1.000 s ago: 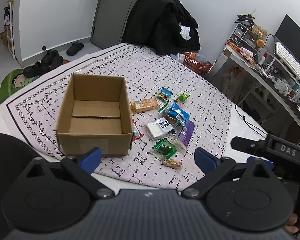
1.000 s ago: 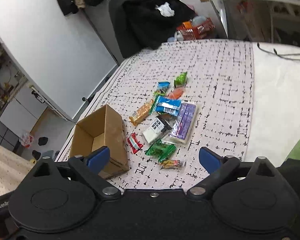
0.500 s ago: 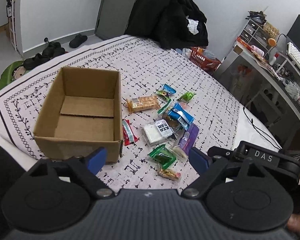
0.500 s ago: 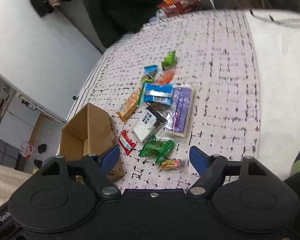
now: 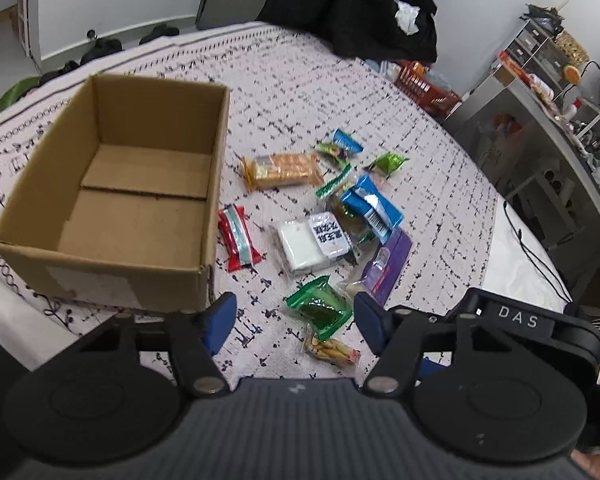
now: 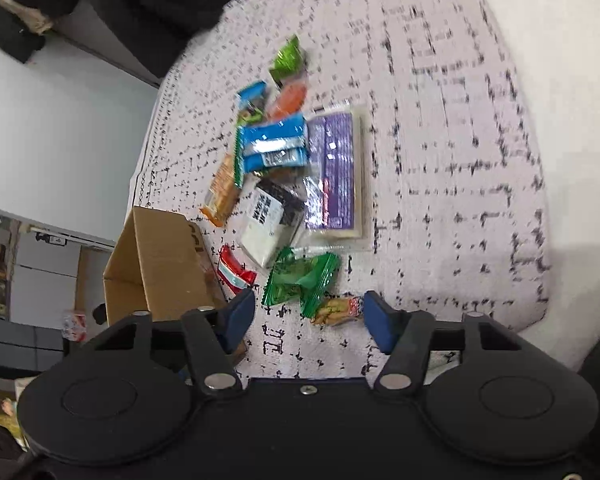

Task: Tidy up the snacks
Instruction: 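Move the left tool toward the green candy while the right tool approaches the snack pile, then grasp the green candy packet with the left gripper while the right grasps the small red-labelled packet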

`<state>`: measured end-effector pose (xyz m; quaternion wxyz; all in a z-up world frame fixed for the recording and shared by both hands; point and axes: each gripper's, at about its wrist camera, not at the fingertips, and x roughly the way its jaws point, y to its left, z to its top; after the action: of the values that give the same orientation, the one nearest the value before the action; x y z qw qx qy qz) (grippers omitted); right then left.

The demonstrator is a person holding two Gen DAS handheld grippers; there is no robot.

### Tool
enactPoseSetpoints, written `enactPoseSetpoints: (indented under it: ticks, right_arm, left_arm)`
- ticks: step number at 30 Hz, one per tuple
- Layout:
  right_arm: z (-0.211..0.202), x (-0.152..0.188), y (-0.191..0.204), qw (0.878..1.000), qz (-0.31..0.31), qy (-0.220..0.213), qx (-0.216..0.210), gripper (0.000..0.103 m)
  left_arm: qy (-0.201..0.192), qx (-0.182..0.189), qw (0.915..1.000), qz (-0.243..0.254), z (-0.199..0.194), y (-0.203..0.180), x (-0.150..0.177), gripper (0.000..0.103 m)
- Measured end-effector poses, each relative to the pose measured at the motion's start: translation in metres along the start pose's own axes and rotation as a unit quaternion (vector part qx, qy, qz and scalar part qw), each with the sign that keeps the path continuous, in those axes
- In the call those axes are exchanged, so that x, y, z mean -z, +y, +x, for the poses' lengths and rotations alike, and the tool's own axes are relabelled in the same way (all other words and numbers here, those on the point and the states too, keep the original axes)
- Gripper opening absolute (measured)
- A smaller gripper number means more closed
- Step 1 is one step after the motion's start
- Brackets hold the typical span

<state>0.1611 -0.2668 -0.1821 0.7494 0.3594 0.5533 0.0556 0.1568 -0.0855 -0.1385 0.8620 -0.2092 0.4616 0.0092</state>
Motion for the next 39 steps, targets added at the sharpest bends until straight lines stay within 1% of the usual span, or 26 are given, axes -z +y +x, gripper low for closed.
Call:
enactPoseSetpoints:
  ticks: [2, 4, 6, 8, 12, 15, 17, 20, 27, 31, 33, 36, 37, 39]
  right_arm:
    - [0.008, -0.002, -0.004, 1.0, 0.012, 0.008, 0.005, 0.044]
    - [0.015, -0.004, -0.006, 1.0, 0.02, 0.021, 0.008, 0.04]
    - [0.022, -0.004, -0.007, 0.999, 0.027, 0.036, 0.013, 0.04]
    - [0.029, -0.003, -0.008, 0.998, 0.034, 0.047, 0.027, 0.039]
    - [0.04, -0.001, -0.009, 0.997, 0.039, 0.061, 0.038, 0.036]
    - [0.051, -0.001, -0.011, 0.995, 0.053, 0.078, 0.04, 0.034]
    - [0.057, 0.0, -0.011, 0.994, 0.058, 0.085, 0.044, 0.029]
    - [0.061, -0.002, -0.014, 0.993, 0.07, 0.076, 0.054, 0.024]
    - [0.062, -0.005, -0.017, 0.994, 0.081, 0.059, 0.052, 0.022]
    - [0.058, -0.006, -0.021, 0.994, 0.085, 0.043, 0.055, 0.018]
    - [0.056, -0.006, -0.023, 0.994, 0.088, 0.038, 0.058, 0.016]
    - [0.054, -0.006, -0.024, 0.994, 0.094, 0.036, 0.05, 0.016]
    - [0.053, -0.006, -0.024, 0.994, 0.094, 0.037, 0.045, 0.017]
    - [0.049, -0.005, -0.025, 0.994, 0.097, 0.037, 0.038, 0.018]
  left_arm:
    - [0.007, -0.001, 1.0, -0.001, 0.007, 0.0, 0.0, 0.057]
    - [0.013, -0.003, 0.9999, -0.002, 0.013, 0.002, -0.001, 0.055]
    - [0.017, -0.005, 0.9998, -0.007, 0.019, 0.003, -0.001, 0.053]
    - [0.021, -0.007, 0.9997, -0.011, 0.024, 0.004, -0.002, 0.051]
    - [0.029, -0.008, 0.9995, -0.014, 0.034, 0.004, -0.003, 0.051]
    - [0.033, -0.011, 0.9991, -0.023, 0.041, 0.004, -0.003, 0.051]
    - [0.035, -0.01, 0.999, -0.025, 0.046, 0.003, -0.004, 0.051]
    - [0.038, -0.011, 0.999, -0.022, 0.053, -0.001, -0.006, 0.051]
    - [0.052, -0.014, 0.9981, -0.031, 0.074, -0.005, -0.004, 0.051]
    - [0.05, -0.02, 0.9978, -0.039, 0.083, -0.008, -0.002, 0.051]
    - [0.045, -0.016, 0.998, -0.043, 0.085, -0.009, -0.002, 0.051]
    - [0.041, -0.02, 0.9983, -0.037, 0.091, -0.014, -0.001, 0.051]
    - [0.043, -0.02, 0.998, -0.042, 0.093, -0.014, 0.0, 0.051]
    - [0.05, -0.008, 0.9971, -0.057, 0.099, -0.01, 0.0, 0.051]
